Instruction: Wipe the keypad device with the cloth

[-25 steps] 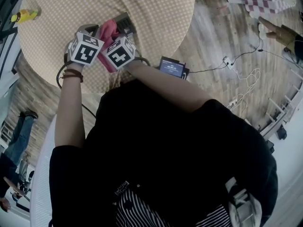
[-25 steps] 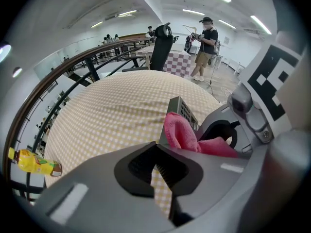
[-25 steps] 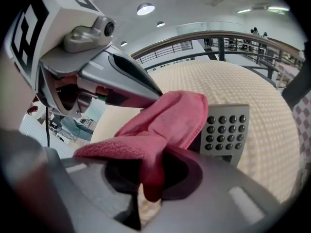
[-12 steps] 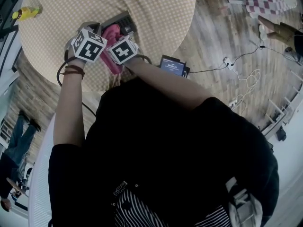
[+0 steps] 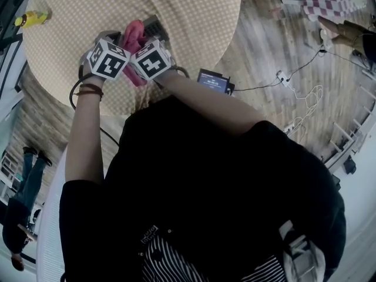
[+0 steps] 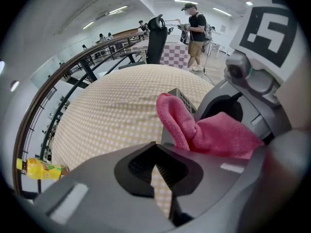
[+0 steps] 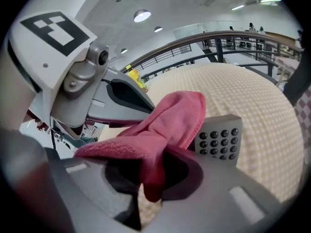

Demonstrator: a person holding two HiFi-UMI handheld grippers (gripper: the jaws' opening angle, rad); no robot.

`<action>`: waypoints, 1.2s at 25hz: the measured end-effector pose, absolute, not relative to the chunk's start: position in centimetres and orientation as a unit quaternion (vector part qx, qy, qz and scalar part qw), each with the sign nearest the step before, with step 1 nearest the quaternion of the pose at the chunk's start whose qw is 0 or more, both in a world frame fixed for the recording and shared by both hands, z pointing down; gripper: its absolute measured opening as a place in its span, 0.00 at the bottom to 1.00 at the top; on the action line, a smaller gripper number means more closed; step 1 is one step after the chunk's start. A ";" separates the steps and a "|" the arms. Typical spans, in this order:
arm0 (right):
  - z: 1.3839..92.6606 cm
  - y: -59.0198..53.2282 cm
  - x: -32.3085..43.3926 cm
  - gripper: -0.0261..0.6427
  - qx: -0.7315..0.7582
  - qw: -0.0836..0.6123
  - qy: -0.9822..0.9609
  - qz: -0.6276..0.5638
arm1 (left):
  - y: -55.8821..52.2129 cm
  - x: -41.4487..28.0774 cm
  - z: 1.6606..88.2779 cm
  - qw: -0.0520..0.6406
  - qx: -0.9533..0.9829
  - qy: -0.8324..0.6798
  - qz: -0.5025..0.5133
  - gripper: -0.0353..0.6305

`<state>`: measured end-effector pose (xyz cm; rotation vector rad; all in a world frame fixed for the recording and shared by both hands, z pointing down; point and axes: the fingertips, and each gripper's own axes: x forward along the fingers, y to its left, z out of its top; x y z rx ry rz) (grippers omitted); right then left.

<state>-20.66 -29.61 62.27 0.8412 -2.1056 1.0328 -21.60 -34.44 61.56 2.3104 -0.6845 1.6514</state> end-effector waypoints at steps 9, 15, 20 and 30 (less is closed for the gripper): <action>66.1 -26.5 -19.9 0.14 0.319 0.318 -0.773 0.446 | -34.6 -21.8 61.6 0.115 0.785 -0.240 0.559 0.05; 68.3 -24.6 -19.5 0.14 0.300 0.357 -0.757 0.459 | -34.6 -22.0 61.9 0.112 0.787 -0.249 0.553 0.05; 69.0 -24.0 -18.7 0.14 0.314 0.361 -0.735 0.481 | -34.5 -21.5 61.9 0.110 0.785 -0.243 0.559 0.04; 63.1 -29.6 -20.1 0.14 0.342 0.291 -0.771 0.451 | -34.8 -21.5 61.9 0.119 0.787 -0.247 0.552 0.04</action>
